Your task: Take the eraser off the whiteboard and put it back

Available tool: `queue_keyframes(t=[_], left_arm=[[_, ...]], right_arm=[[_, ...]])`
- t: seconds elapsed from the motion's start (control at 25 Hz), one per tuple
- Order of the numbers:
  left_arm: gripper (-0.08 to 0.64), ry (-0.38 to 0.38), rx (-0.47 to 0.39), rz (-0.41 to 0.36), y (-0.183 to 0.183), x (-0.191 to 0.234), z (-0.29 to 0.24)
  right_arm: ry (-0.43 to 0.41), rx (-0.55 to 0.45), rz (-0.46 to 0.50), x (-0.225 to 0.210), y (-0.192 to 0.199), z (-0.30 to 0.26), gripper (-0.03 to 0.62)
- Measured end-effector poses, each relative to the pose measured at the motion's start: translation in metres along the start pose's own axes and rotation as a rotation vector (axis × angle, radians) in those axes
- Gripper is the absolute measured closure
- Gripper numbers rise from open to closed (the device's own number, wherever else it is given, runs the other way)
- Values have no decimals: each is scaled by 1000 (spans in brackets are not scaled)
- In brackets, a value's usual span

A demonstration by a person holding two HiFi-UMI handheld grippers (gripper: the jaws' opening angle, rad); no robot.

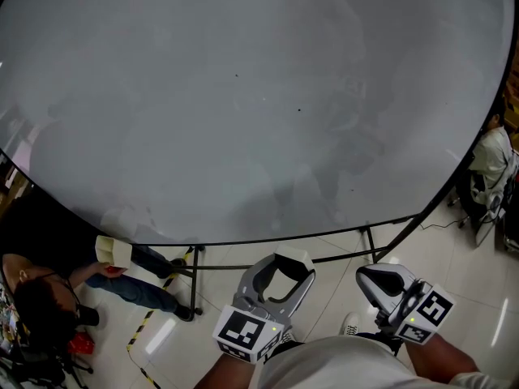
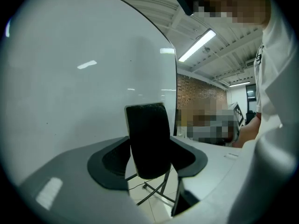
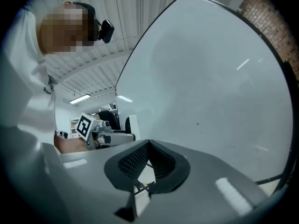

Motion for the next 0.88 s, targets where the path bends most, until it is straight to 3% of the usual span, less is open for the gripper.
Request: queue_keyframes(t=[0.28,0.88], left_arm=[[295,29,-17,77,10,4,21],[295,-34,-23,71,15,15,42]], right_arm=[[-11,3,4,4,0,-6,591],[1,38,-20,3,13,-10,591]])
Point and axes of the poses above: the fingertips, and each gripper's own axes: z backward along the fingers, x to its left, y out of its underside, the point moved 8 cm from there along z, backward along the fingers, and after that the axes turned 15 degrees about -y, right-handed, at the moved point
